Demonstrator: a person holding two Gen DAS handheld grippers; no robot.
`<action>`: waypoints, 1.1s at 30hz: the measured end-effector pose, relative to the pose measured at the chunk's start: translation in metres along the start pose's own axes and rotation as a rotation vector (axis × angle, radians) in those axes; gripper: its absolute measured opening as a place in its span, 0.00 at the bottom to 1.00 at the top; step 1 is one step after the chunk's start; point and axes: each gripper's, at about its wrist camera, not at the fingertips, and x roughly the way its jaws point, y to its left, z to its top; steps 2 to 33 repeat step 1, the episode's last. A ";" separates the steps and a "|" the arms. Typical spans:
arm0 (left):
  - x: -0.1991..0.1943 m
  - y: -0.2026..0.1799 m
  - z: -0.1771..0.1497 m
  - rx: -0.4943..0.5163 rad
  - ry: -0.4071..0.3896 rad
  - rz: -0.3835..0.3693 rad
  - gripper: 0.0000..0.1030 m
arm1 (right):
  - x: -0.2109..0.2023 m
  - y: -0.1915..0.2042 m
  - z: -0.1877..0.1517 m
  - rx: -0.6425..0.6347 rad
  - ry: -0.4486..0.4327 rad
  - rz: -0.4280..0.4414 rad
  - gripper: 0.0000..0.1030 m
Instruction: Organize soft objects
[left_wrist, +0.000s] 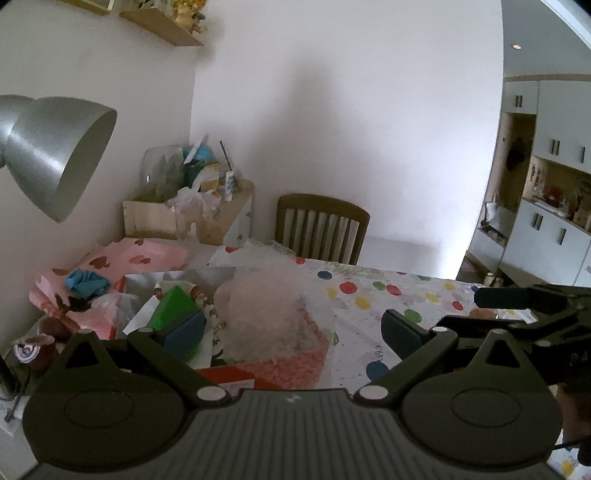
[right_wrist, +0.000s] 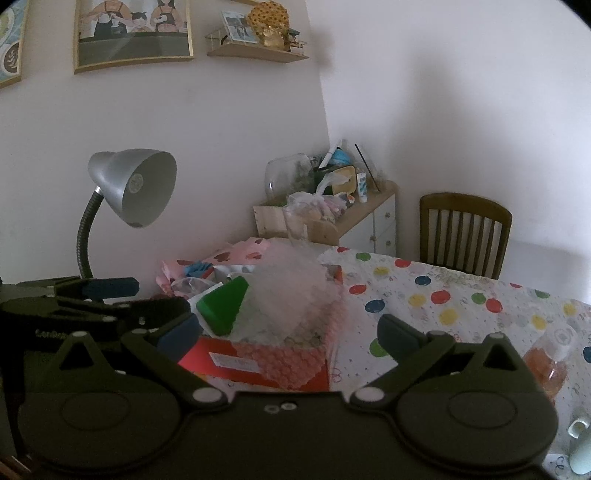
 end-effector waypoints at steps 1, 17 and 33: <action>0.000 0.000 0.000 -0.003 0.002 0.001 1.00 | 0.000 0.000 0.000 0.000 0.000 0.000 1.00; 0.000 0.000 0.000 -0.003 0.002 0.001 1.00 | 0.000 0.000 0.000 0.000 0.000 0.000 1.00; 0.000 0.000 0.000 -0.003 0.002 0.001 1.00 | 0.000 0.000 0.000 0.000 0.000 0.000 1.00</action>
